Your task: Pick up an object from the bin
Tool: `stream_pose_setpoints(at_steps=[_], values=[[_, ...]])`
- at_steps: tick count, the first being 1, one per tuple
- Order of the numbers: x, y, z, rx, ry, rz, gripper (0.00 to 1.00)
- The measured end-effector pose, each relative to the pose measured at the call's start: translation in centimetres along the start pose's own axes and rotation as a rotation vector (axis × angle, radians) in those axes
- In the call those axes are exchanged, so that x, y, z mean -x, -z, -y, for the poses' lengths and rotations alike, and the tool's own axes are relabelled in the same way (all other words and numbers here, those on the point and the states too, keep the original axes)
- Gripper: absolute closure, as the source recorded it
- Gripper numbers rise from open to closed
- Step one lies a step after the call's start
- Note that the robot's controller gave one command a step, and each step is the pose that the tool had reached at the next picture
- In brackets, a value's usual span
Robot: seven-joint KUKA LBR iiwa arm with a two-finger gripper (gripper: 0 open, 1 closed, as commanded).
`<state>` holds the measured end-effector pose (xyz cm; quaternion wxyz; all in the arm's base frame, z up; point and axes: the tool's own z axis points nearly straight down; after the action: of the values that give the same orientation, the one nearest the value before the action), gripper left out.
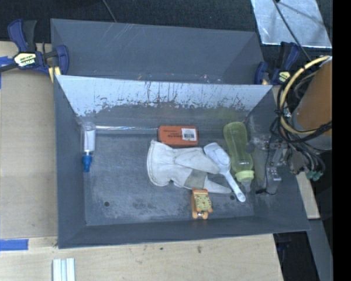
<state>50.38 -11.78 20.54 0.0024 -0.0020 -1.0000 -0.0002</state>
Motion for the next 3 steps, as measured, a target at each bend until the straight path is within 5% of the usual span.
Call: stream_pose_setpoints(at_steps=[1,3], values=[[0.2,0.5,-0.1,-0.002,0.003,0.009,0.0],[0.8,-9.4,-0.9,0.0,-0.144,0.011,0.0]])
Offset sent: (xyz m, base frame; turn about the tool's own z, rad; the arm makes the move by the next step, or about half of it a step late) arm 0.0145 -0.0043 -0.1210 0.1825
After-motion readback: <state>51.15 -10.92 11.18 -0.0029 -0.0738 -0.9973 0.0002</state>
